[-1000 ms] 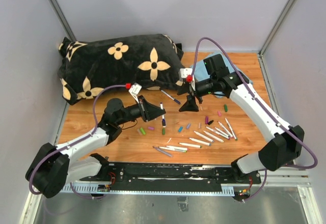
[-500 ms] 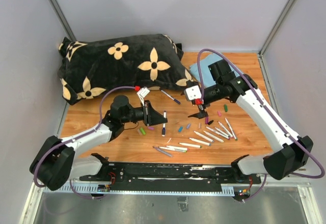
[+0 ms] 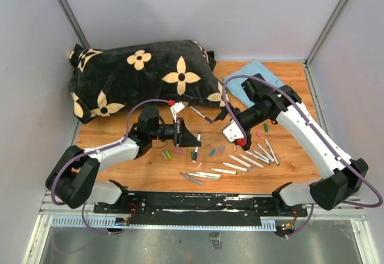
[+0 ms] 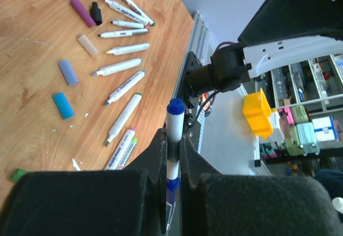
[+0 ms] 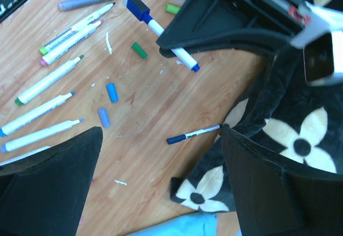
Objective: Open the pen caps
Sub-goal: Pick up the pen from the center of the board.
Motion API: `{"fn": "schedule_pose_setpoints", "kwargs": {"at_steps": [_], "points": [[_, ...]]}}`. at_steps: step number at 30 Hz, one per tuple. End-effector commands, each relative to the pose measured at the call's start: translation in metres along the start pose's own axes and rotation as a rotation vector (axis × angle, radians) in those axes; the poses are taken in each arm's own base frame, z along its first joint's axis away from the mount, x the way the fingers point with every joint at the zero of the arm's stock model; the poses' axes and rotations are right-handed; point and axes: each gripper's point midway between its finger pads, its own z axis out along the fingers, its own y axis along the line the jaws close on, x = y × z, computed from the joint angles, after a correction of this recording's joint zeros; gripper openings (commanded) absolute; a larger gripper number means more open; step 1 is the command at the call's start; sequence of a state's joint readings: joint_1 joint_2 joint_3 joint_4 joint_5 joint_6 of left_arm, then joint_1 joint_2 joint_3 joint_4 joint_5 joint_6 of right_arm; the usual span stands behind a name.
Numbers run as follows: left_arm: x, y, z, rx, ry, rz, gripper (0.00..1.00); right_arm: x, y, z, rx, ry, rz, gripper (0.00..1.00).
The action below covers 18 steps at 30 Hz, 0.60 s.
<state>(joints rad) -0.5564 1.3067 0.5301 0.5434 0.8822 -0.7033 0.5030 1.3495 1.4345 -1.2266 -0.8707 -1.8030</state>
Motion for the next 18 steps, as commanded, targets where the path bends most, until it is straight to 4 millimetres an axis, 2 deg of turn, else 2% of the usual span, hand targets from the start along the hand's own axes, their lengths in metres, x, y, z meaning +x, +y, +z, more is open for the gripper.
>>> {"fn": "schedule_pose_setpoints", "kwargs": {"at_steps": [1, 6, 12, 18], "points": [[-0.003, -0.005, 0.004, 0.059, 0.050, 0.011, 0.00, 0.011, 0.005, 0.011, -0.133, 0.121, -0.161, 0.92], [-0.002, -0.005, 0.008, 0.071, 0.068, 0.015, 0.00, 0.011, -0.006, 0.020, -0.158, 0.152, -0.209, 0.87], [0.001, -0.013, 0.018, 0.118, 0.117, 0.021, 0.00, 0.023, -0.012, 0.049, -0.203, 0.296, -0.249, 0.69], [0.004, -0.015, 0.023, 0.135, 0.141, 0.020, 0.00, 0.029, -0.008, 0.065, -0.258, 0.358, -0.282, 0.63]]}}
